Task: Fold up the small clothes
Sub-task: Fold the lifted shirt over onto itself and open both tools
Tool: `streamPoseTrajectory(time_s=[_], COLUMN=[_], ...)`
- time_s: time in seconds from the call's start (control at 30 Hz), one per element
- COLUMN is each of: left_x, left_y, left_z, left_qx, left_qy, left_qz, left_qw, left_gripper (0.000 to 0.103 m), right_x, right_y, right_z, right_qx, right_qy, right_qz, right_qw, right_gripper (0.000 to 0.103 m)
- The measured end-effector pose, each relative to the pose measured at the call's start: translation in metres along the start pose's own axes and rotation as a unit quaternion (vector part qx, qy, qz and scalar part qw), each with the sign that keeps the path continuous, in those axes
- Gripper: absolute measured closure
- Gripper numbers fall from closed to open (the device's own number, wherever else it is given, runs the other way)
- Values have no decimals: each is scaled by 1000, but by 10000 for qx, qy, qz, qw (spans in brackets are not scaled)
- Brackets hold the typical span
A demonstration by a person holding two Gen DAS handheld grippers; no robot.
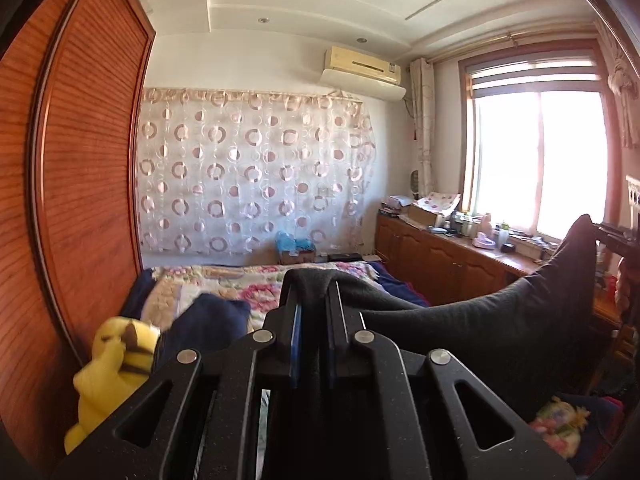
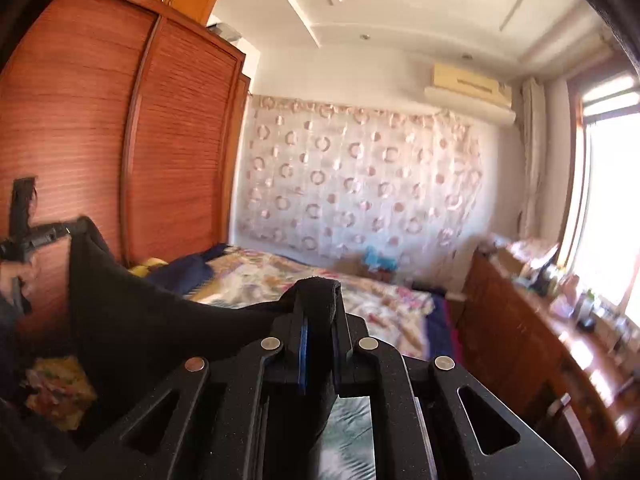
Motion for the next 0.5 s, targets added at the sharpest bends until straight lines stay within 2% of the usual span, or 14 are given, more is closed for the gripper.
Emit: streamPoseTrajectory(time_s=[0.2, 0.27, 0.37, 0.4, 0.43, 0.47, 0.5], left_x=[21, 19, 3, -5, -18, -26, -36], left_y=[2, -1, -7, -7, -8, -9, -8], left_z=[-94, -117, -169, -187, -211, -224, -238], left_qx=[238, 365, 422, 449, 431, 448, 535], left_qy=[90, 149, 594, 800, 1085, 1198, 1281], left_qz=[-120, -246, -478, -535, -665, -743, -810], left_qw=[9996, 9989, 9962, 9943, 9909, 9890, 9870], left_gripper=[92, 92, 92, 88, 82, 79, 66], right_x=[15, 22, 16, 10, 2, -13, -26], right_y=[-37, -24, -25, -24, -24, -24, -24], right_z=[-82, -113, -165, -181, -203, -230, -250], right_qx=[-390, -482, -667, -598, -526, -613, -699], right_qy=[261, 351, 574, 726, 975, 1324, 1557], right_qz=[-69, -64, -257, -297, -321, -363, -419], right_qw=[9989, 9982, 9958, 9951, 9933, 9886, 9844], right_gripper=[95, 95, 95, 94, 84, 70, 64])
Point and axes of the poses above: each gripper's, at about its wrist camera, not at the fingertips, and z roughly against the way its jaws point, y to its left, x to its top, the point moved 1 cm from there along -z, roughly the way its jaws point, and after that the axes turned 9 degrees about x, right-handed, at the moved point
